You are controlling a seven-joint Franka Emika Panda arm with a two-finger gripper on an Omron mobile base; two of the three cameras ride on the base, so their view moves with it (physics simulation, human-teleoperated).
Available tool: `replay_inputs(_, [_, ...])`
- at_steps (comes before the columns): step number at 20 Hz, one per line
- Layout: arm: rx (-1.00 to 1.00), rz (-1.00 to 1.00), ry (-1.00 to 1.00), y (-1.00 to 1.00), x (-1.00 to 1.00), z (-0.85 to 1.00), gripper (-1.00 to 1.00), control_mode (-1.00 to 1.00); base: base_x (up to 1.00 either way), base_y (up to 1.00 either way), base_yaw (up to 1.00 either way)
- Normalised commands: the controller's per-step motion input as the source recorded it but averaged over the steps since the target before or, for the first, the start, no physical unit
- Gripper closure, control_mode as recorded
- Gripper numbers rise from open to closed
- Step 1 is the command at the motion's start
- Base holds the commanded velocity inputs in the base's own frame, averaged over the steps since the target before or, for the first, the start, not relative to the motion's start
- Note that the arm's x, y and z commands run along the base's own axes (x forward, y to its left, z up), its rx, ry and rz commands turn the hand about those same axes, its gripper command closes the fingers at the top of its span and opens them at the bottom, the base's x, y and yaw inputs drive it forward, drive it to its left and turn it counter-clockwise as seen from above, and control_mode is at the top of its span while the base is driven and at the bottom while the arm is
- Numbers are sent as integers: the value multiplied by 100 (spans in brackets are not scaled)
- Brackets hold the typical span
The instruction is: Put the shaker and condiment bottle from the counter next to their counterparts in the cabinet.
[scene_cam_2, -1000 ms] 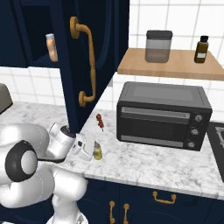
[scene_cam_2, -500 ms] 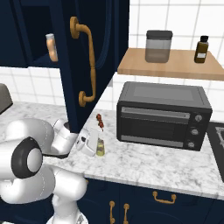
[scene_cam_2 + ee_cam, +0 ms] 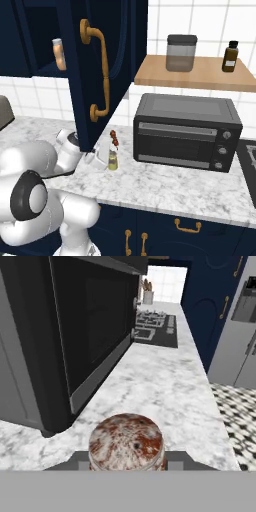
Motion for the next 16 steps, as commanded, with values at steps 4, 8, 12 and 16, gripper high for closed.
replay_inputs(4, [0,13,0,7,0,50,100,-100,0,0,0])
replay_inputs(8, [0,13,0,11,0,46,100,-100,0,0,0])
replay_inputs(12, [0,12,0,7,-6,44,100,-100,0,0,0])
replay_inputs(16, [0,12,0,8,-21,28,100,-100,0,0,0])
